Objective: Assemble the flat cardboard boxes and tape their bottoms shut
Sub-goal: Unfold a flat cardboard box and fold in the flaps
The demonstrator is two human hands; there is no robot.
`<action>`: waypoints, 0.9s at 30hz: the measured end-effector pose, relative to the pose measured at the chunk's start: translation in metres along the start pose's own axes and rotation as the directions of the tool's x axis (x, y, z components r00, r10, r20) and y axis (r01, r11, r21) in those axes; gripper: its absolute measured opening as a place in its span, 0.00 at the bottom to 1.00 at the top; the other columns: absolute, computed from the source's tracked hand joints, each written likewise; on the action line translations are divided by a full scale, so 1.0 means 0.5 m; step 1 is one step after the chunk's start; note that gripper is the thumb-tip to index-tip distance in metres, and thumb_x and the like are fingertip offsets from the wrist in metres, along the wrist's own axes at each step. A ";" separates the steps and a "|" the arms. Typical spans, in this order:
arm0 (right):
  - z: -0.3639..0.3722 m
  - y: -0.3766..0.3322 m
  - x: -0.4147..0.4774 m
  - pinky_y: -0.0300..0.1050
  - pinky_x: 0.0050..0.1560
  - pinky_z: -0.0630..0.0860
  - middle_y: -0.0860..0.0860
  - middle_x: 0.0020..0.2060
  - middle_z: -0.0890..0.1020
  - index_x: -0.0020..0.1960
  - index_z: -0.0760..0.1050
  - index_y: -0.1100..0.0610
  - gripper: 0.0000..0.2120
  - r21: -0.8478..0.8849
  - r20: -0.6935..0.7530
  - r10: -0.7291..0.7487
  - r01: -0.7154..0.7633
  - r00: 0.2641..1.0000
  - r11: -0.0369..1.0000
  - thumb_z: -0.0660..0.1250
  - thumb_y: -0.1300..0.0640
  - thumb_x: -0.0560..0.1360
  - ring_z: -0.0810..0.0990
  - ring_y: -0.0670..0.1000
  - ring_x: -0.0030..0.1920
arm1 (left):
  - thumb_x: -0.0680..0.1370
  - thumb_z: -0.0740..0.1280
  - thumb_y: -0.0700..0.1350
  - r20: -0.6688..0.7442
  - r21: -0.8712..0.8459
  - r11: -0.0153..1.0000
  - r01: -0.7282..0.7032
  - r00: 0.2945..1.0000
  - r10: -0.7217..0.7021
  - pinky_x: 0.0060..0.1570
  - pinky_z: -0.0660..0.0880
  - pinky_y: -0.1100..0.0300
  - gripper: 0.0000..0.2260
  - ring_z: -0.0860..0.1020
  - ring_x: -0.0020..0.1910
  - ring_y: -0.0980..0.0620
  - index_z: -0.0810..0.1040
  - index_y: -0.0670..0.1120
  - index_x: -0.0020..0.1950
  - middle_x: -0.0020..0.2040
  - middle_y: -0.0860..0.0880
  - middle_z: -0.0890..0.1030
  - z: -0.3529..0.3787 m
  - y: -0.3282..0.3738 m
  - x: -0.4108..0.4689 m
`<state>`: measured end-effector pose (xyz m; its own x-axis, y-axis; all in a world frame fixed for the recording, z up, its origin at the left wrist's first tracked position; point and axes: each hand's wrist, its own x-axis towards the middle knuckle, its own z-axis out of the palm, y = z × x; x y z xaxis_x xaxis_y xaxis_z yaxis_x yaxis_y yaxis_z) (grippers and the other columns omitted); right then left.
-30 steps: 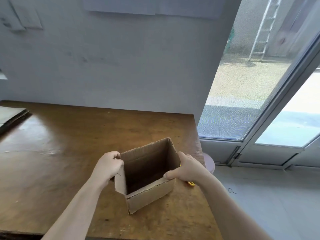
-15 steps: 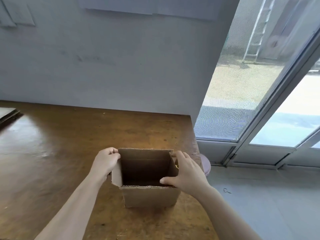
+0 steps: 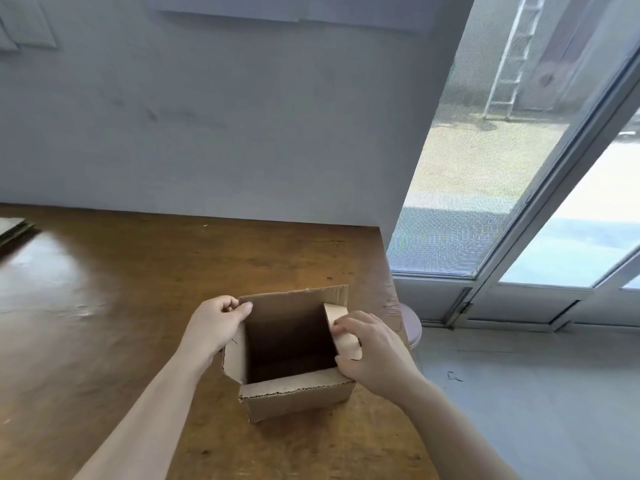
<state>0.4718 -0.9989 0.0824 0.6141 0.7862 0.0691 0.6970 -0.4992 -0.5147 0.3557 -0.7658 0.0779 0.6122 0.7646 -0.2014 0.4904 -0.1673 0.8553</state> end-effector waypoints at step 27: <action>-0.044 -0.018 0.037 0.34 0.49 0.70 0.37 0.47 0.79 0.59 0.80 0.45 0.28 0.036 0.286 0.085 -0.100 0.954 0.994 0.70 0.30 0.66 0.75 0.39 0.52 | 0.76 0.72 0.40 0.128 -0.144 0.988 -0.060 0.989 0.079 0.40 0.71 0.70 0.11 0.73 0.41 0.52 0.76 0.51 0.54 0.39 0.49 0.72 0.031 -0.063 -0.046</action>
<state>0.4848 -0.9877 0.1070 0.5399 0.8118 -0.2223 0.6187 -0.5618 -0.5491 0.3357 -0.7875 0.0482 0.7236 0.6628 -0.1927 0.3578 -0.1215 0.9259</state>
